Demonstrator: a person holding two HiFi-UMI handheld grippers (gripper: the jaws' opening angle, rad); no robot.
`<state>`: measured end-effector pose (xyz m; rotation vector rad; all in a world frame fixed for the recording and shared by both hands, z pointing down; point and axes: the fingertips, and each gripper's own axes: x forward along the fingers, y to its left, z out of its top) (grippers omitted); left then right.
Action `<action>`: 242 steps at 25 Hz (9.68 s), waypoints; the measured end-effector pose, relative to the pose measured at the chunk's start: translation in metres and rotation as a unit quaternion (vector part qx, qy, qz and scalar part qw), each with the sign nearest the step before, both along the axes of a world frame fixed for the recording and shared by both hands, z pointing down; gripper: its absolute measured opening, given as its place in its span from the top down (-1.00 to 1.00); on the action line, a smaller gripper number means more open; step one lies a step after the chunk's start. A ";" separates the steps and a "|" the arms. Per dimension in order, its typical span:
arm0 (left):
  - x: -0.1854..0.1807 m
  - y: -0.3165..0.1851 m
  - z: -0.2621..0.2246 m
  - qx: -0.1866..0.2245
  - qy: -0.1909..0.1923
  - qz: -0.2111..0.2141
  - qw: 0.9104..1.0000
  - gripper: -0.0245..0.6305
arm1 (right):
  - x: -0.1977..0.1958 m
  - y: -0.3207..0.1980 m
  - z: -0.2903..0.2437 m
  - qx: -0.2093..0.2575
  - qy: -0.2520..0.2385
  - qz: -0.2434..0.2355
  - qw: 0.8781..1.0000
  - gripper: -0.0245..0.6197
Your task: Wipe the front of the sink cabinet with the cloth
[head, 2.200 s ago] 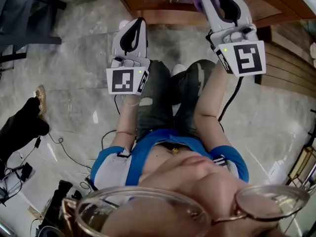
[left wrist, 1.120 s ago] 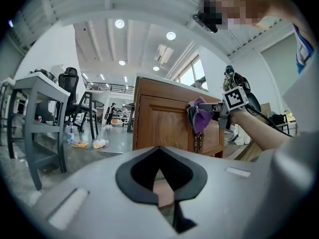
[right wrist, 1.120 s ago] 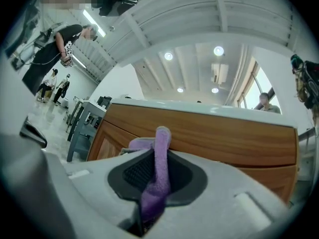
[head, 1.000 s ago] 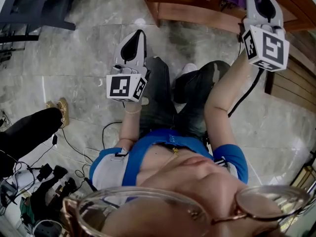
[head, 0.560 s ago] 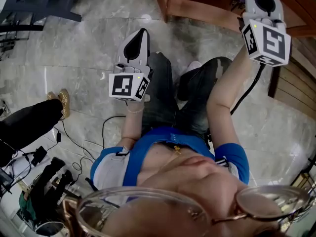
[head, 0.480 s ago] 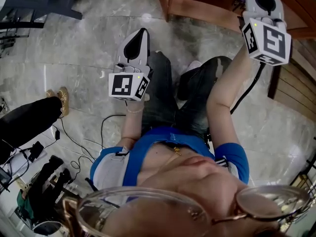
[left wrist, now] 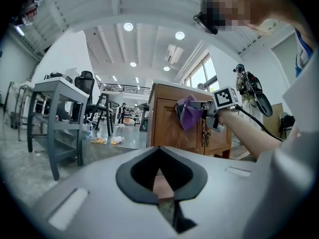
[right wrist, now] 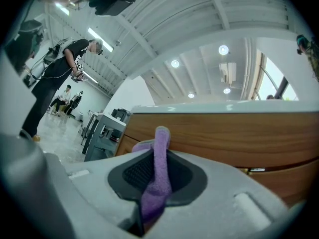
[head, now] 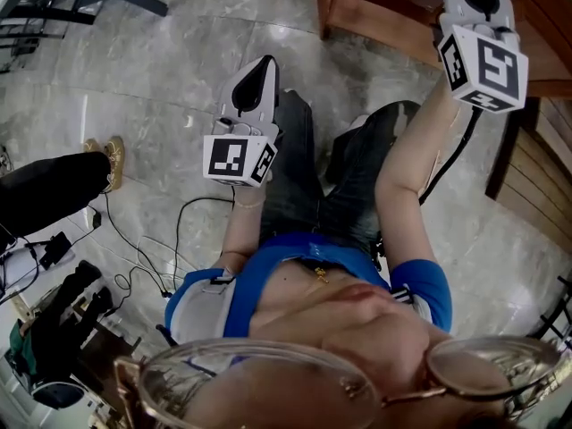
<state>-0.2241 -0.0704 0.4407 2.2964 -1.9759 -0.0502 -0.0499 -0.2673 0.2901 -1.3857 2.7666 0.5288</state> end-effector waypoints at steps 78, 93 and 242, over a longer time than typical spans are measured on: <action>0.033 0.008 0.012 0.017 0.037 0.041 0.998 0.92 | -0.022 -0.005 0.059 0.012 0.081 0.042 0.996 0.75; 0.051 0.003 0.016 0.014 0.049 0.076 0.996 0.93 | 0.064 -0.009 0.056 -0.006 0.069 0.136 0.988 0.74; 0.090 -0.035 0.027 0.004 0.100 0.170 0.980 0.92 | 0.054 -0.001 0.214 -0.206 0.252 0.104 0.940 0.74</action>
